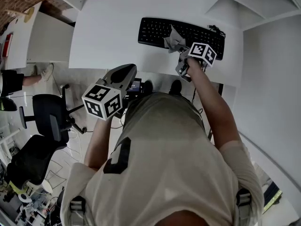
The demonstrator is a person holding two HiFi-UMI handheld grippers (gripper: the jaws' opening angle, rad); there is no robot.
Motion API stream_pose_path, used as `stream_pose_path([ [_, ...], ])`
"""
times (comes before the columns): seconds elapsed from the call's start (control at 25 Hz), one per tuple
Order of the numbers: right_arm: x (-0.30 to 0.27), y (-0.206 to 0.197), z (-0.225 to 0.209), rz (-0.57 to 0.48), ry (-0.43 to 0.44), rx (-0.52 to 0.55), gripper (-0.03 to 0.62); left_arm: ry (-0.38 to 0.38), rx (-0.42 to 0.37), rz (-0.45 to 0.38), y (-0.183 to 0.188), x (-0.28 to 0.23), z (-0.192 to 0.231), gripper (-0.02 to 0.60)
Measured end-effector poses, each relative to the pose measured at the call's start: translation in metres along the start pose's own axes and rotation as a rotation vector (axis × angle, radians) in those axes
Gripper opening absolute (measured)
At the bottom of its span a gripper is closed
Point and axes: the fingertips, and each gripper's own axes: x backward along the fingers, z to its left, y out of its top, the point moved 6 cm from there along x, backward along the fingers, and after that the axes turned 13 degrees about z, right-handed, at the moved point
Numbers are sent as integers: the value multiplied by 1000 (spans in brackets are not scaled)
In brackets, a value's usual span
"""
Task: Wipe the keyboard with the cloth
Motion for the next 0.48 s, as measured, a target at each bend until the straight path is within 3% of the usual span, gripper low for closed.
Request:
stream_pose_path([
  [0.48, 23, 3, -21, -39, -11, -22, 15, -39, -31, 14, 6, -15, -13, 5],
])
